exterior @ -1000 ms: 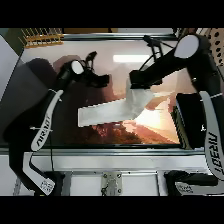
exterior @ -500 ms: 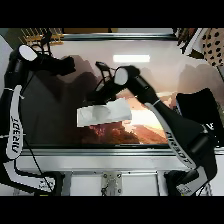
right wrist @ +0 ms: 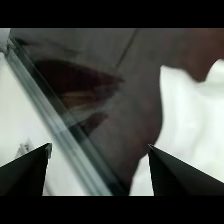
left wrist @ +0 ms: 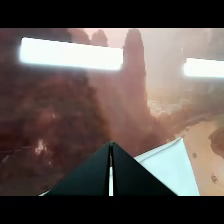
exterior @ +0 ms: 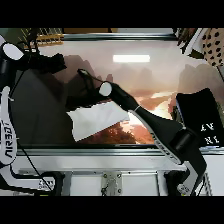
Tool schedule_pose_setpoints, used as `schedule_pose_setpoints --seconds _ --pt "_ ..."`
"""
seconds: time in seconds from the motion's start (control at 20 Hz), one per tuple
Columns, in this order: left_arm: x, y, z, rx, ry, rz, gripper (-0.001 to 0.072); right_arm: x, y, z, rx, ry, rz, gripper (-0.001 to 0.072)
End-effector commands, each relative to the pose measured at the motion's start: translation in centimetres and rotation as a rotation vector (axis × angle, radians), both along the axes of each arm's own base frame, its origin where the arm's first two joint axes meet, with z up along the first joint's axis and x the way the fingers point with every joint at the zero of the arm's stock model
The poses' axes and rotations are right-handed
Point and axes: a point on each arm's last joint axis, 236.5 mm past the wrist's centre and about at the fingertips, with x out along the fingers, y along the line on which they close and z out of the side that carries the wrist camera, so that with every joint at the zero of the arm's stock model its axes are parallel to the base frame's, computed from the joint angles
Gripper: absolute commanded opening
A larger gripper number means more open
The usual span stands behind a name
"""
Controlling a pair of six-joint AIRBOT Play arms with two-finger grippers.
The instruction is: Fold the clothes and pants, and hang the long-sleeved shirts on hangers.
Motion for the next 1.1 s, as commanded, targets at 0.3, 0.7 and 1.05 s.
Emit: schedule_pose_setpoints --seconds 0.3,0.7,1.05 --pt "-10.0 -0.8 -6.5 0.008 0.126 0.003 0.0010 4.5 -29.2 -10.8 -0.456 0.201 -0.167 0.0654" --pt "-13.2 -3.9 -9.7 0.014 0.110 -0.026 0.0009 3.7 -27.1 -16.7 -0.193 0.397 -0.223 0.0652" --pt "-13.3 -6.1 -9.4 0.009 0.085 -0.067 0.0010 3.6 -17.8 -15.5 -0.022 0.302 -0.173 0.0330"
